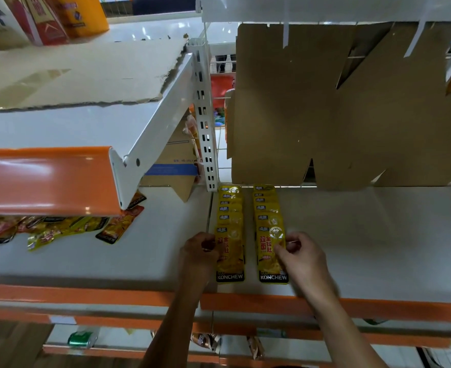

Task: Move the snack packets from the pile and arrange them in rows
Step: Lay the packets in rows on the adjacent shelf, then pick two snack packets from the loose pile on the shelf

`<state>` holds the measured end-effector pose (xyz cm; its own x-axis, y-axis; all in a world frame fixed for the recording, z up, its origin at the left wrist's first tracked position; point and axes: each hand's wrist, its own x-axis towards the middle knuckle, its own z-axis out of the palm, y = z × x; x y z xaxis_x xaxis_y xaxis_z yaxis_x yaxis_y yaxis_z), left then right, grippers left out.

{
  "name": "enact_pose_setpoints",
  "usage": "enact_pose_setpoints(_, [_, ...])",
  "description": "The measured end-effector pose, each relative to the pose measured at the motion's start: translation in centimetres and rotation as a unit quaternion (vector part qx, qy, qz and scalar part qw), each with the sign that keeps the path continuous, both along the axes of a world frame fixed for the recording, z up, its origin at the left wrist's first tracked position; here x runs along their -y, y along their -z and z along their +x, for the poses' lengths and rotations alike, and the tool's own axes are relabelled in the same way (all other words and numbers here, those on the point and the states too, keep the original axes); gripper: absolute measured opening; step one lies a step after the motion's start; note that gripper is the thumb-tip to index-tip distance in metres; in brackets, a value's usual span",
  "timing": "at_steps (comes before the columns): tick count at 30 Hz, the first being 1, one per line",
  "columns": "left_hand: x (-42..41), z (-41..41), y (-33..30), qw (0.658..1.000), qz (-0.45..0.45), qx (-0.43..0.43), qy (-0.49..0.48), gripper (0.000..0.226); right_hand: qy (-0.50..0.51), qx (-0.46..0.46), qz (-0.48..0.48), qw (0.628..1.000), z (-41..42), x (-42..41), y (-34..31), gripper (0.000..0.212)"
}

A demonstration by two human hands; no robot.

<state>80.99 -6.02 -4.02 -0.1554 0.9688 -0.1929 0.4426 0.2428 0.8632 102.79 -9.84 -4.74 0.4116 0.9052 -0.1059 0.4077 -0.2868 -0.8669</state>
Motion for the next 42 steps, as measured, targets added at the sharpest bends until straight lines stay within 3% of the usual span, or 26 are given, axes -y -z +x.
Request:
enact_pose_setpoints(15, [0.6, 0.4, -0.8, 1.000, -0.001, -0.004, 0.007, 0.026, -0.018, 0.025, -0.009, 0.999, -0.1, 0.6, -1.2, 0.020])
enact_pose_setpoints(19, [1.4, -0.1, -1.6, 0.999, 0.024, -0.047, -0.003, 0.025, -0.032, 0.102, -0.004, 0.994, -0.6, 1.2, -2.2, 0.042])
enact_pose_setpoints(25, [2.9, -2.0, -2.2, 0.989, 0.064, -0.133, -0.015, 0.028, -0.143, 0.211, 0.052, 0.966, -4.2, 1.5, -4.8, 0.035])
enact_pose_setpoints(29, [4.2, -4.0, -2.6, 0.981, 0.063, -0.184, -0.014, 0.032, -0.243, 0.273, 0.031, 0.930, -6.4, 1.8, -5.0, 0.041])
enact_pose_setpoints(33, [5.8, -6.4, -2.6, 0.977, 0.070, -0.199, -0.045, 0.032, -0.290, 0.246, 0.053, 0.923, -9.1, 2.2, -5.4, 0.033])
enact_pose_setpoints(36, [6.7, -7.9, -2.6, 0.974, 0.064, -0.209, -0.059, 0.032, -0.305, 0.205, 0.019, 0.930, -10.9, 2.2, -5.4, 0.033])
enact_pose_setpoints(42, [7.1, -11.9, -2.8, 0.972, 0.073, -0.207, -0.084, 0.035, -0.318, 0.228, 0.022, 0.920, -15.1, 1.3, -5.0, 0.052])
